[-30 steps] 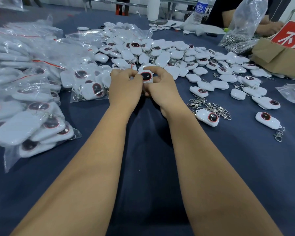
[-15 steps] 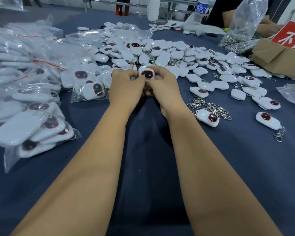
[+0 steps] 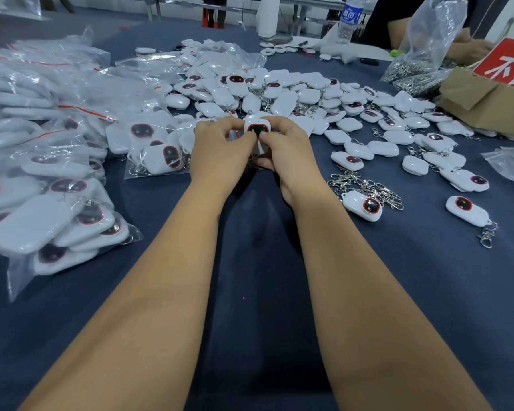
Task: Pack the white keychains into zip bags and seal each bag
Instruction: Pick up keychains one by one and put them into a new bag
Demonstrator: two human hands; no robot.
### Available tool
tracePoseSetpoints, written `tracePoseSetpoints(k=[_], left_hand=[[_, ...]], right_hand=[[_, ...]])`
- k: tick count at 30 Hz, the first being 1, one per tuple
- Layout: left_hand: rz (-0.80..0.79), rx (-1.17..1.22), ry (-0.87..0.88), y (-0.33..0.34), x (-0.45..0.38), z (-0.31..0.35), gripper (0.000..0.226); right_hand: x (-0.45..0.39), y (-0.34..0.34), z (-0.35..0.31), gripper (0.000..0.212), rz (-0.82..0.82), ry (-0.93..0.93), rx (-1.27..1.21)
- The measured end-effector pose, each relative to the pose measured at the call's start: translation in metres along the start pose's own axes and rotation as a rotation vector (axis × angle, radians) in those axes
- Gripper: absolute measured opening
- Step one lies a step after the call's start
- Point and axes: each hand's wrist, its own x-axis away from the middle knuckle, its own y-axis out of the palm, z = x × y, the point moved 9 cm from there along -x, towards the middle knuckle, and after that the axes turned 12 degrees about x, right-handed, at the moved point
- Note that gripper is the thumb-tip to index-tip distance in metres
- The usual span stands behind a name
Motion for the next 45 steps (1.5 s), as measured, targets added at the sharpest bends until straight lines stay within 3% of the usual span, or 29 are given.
tracePoseSetpoints(k=[25,31,36,39,42,45], left_hand=[[-0.035,0.037,-0.033,0.001,0.004,0.004,0.021],[0.034,-0.016,0.076,-0.003,0.001,0.007,0.013],[0.016,-0.060,0.144,-0.001,0.004,0.012,0.020],[0.077,-0.211,0.149,-0.006,0.005,0.014,0.024],[0.024,-0.530,0.212,0.003,0.008,0.015,0.031],[0.024,-0.672,0.214,0.006,0.011,0.015,0.031]], right_hand=[[-0.002,0.003,-0.002,0.031,-0.009,-0.049,0.058],[-0.003,0.005,-0.001,0.031,-0.021,-0.057,0.100],[-0.002,0.000,-0.002,0.025,0.035,-0.039,0.034],[-0.002,-0.009,-0.002,0.018,0.122,-0.025,0.023],[-0.003,-0.020,0.001,0.013,0.204,0.023,-0.053],[-0.003,-0.023,0.006,0.013,0.224,0.074,-0.132]])
